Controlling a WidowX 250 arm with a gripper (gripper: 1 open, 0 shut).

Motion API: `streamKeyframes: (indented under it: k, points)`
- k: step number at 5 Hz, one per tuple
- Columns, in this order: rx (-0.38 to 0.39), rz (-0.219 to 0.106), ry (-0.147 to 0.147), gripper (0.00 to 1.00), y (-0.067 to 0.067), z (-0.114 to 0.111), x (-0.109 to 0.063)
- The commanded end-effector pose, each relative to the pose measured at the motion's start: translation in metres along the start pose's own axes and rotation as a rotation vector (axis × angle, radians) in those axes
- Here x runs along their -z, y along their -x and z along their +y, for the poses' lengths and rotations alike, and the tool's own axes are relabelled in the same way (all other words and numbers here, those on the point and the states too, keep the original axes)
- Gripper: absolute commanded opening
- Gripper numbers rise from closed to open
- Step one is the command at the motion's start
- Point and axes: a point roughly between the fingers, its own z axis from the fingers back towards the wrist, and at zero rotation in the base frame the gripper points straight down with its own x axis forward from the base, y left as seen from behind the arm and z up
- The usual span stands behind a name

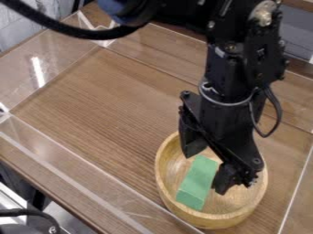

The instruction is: Put the green block in the brown bowl

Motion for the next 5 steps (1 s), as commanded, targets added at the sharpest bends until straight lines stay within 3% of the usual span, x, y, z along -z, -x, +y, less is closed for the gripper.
streamKeyframes:
  k: [1, 5]
  points:
    - [-0.011, -0.035, 0.015, 1.0, -0.005, 0.007, -0.008]
    - [0.006, -0.067, 0.058, 1.0, -0.018, 0.025, -0.011]
